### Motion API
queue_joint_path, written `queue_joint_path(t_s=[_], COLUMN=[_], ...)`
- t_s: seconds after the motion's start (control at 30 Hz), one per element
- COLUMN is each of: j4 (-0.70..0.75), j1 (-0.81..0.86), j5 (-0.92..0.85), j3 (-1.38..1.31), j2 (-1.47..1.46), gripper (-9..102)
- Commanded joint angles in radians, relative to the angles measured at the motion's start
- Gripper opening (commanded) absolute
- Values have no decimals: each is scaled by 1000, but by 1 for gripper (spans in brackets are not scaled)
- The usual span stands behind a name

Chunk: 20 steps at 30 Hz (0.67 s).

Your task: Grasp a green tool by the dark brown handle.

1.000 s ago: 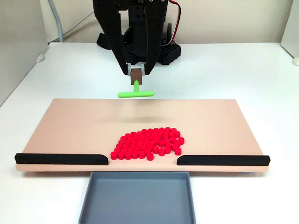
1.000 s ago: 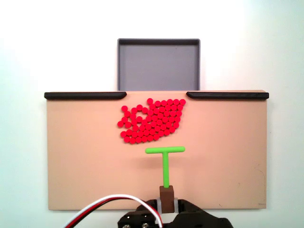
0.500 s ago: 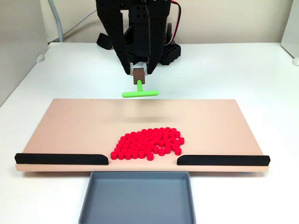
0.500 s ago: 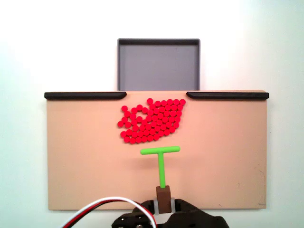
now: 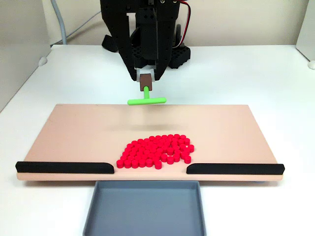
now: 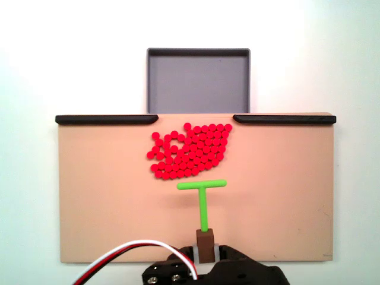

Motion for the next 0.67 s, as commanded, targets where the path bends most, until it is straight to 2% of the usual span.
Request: queue_joint_path(t_s=[0.0, 0.63], j4=[-5, -5], j1=[3, 14], j5=[18, -8], j3=[-38, -38], j2=[3, 2], gripper=[0, 0])
